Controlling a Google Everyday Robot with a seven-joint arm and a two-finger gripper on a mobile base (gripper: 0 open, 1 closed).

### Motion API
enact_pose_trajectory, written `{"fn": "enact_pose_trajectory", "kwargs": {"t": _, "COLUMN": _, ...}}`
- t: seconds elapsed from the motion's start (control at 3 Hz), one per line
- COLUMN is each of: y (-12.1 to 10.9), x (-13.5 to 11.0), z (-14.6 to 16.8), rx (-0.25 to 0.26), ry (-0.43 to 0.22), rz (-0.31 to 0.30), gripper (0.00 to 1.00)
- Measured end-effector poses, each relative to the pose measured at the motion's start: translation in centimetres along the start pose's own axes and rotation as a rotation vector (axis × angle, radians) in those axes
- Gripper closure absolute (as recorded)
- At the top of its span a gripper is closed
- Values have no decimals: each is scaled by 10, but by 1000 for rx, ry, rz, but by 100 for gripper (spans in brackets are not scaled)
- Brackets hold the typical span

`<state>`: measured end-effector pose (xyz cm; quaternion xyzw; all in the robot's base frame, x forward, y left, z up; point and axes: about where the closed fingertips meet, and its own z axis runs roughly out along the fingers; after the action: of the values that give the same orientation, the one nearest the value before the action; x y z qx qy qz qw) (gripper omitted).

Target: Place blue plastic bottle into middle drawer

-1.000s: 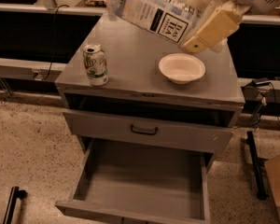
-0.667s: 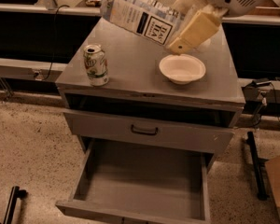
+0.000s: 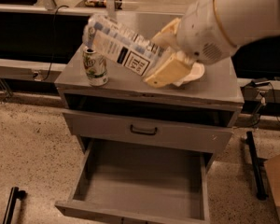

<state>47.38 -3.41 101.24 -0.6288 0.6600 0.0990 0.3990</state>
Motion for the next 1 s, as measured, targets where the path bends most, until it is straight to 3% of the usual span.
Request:
{"fn": "enact_pose_trajectory", "kwargs": {"t": 0.33, "y": 17, "x": 49, "z": 48, "rx": 39, "ry": 47, "rz": 70, "gripper": 100}}
{"fn": "enact_pose_trajectory", "kwargs": {"t": 0.67, "y": 33, "x": 68, "z": 71, "rx": 32, "ry": 71, "rz": 86, "gripper": 100}}
{"fn": "enact_pose_trajectory", "kwargs": {"t": 1.0, "y": 50, "x": 92, "z": 115, "rx": -46, "ry": 102, "rz": 78, "gripper": 100}}
